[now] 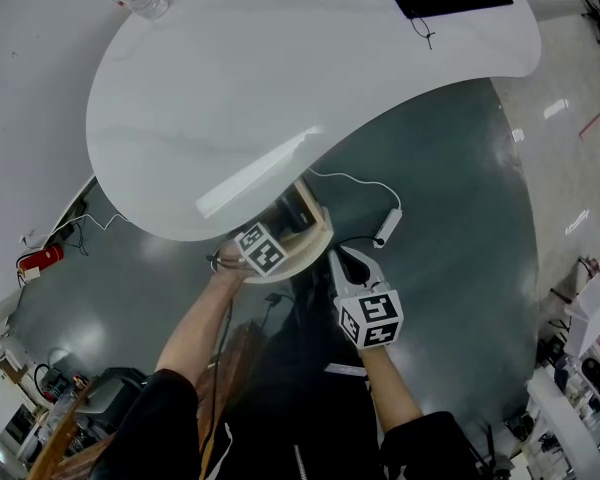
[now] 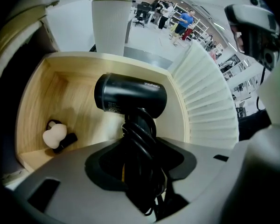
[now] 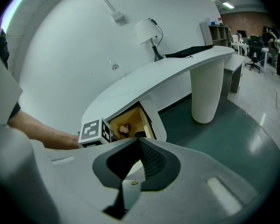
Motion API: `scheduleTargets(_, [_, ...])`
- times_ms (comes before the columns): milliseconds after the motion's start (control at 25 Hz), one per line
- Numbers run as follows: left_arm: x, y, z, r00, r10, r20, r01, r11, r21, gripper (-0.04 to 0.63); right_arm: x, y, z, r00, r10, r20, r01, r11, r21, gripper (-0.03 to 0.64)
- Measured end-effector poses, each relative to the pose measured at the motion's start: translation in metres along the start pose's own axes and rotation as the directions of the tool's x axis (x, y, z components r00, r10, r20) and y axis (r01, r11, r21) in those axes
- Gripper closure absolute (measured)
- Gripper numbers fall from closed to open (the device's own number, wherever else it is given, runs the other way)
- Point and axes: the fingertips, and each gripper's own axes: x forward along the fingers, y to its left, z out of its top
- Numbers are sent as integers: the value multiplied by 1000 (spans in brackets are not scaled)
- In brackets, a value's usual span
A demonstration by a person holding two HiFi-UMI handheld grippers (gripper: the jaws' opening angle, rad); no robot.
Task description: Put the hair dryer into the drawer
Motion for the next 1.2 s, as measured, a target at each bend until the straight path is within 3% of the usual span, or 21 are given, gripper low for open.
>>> scheduleTargets(560, [14, 2, -2, 996, 30, -90, -30, 1000, 1, 397, 7, -2, 3, 1000, -2, -7, 2, 1000, 4, 611])
scheduleTargets(1200, [11, -1, -9, 992, 27, -124, -24, 999, 28, 379, 12, 4, 3, 1000, 8, -8, -8, 1000, 0, 611])
